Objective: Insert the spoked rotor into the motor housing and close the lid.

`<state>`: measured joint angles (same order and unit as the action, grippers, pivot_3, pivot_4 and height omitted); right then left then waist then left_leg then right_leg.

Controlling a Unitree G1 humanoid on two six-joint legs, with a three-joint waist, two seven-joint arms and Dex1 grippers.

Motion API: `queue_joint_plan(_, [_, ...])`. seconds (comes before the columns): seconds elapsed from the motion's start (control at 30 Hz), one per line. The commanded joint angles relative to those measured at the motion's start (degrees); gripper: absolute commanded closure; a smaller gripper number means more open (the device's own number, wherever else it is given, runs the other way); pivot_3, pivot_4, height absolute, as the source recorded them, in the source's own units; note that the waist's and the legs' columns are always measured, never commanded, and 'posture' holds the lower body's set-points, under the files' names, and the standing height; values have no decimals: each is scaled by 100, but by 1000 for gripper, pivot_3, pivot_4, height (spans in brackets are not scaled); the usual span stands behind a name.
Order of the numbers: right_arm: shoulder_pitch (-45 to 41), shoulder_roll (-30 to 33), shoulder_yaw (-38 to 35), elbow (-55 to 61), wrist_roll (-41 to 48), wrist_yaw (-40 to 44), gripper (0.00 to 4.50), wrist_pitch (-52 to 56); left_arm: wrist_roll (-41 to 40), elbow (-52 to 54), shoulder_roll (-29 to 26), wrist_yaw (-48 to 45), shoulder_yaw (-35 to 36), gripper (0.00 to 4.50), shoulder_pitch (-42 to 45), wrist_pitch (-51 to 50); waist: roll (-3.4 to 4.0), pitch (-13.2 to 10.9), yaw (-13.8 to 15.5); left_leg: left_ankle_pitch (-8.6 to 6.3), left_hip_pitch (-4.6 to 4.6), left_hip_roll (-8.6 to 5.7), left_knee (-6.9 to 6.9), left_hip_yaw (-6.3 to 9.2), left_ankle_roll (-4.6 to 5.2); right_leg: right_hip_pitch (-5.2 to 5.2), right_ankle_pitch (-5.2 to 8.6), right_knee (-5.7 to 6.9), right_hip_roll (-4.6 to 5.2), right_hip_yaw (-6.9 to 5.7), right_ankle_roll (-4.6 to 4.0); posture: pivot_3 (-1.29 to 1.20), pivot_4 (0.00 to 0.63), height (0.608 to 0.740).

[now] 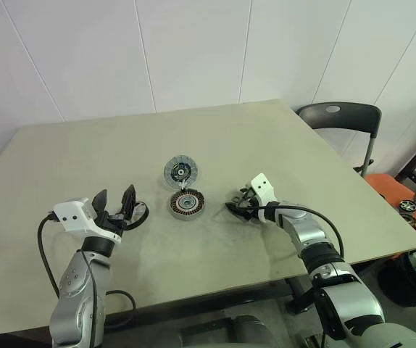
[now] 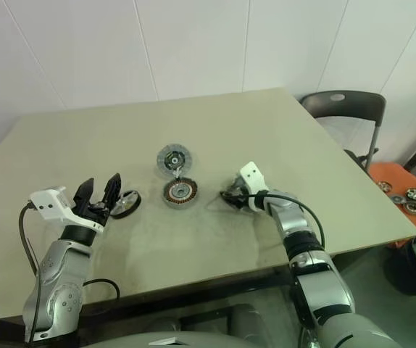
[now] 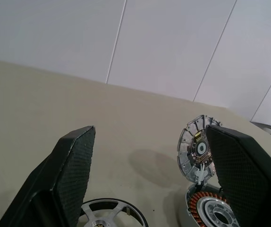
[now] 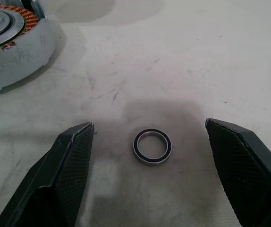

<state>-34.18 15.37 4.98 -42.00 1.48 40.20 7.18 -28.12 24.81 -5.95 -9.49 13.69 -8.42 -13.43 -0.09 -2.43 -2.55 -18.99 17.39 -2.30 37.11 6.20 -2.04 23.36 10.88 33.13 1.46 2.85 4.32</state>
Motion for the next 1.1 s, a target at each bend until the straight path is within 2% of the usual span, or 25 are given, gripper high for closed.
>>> queue_joint_plan(0.03, [-54,-54,-35,139,158,166,541,352,-5,191,-16,17,-13,533,93,69,0,0,1,0,0,0,0,0,0,0,0,0,0,0,0,0,0,740])
queue_joint_plan(0.37, [57,-37,-8,426,148,230,541,625,-11,200,-38,16,-14,533,106,42,0,0,-1,0,0,0,-1,0,0,1,0,0,0,0,0,0,0,740])
queue_joint_plan(0.47, [76,-27,22,496,108,231,1106,587,-17,204,-41,17,-5,506,105,40,0,0,-2,0,0,0,-1,0,0,1,0,0,0,0,0,0,0,740])
queue_joint_plan(0.57, [67,-35,27,563,94,206,2048,613,-22,206,-36,23,-1,506,106,41,0,0,-5,0,0,0,-2,0,0,2,0,0,-1,0,0,0,0,740])
queue_joint_plan(0.63, [55,-42,21,576,106,218,2048,626,-18,207,-32,28,-4,506,108,42,0,0,-5,0,1,0,-2,0,0,3,0,0,-1,0,0,0,0,740])
queue_joint_plan(0.73, [47,-51,13,594,136,257,2608,609,-22,210,-29,30,4,506,102,48,0,0,-4,0,1,0,-1,0,0,3,0,0,-1,0,0,0,0,740])
queue_joint_plan(0.87, [30,-35,30,555,101,252,3822,605,-20,206,-19,35,1,506,104,56,0,0,-3,0,1,0,-2,0,0,3,0,0,-1,0,0,0,0,740])
queue_joint_plan(1.1, [37,-18,55,610,145,439,3823,660,-36,196,-22,23,4,506,112,52,0,-1,-3,0,1,0,-2,0,0,3,0,0,-1,0,0,0,0,740])
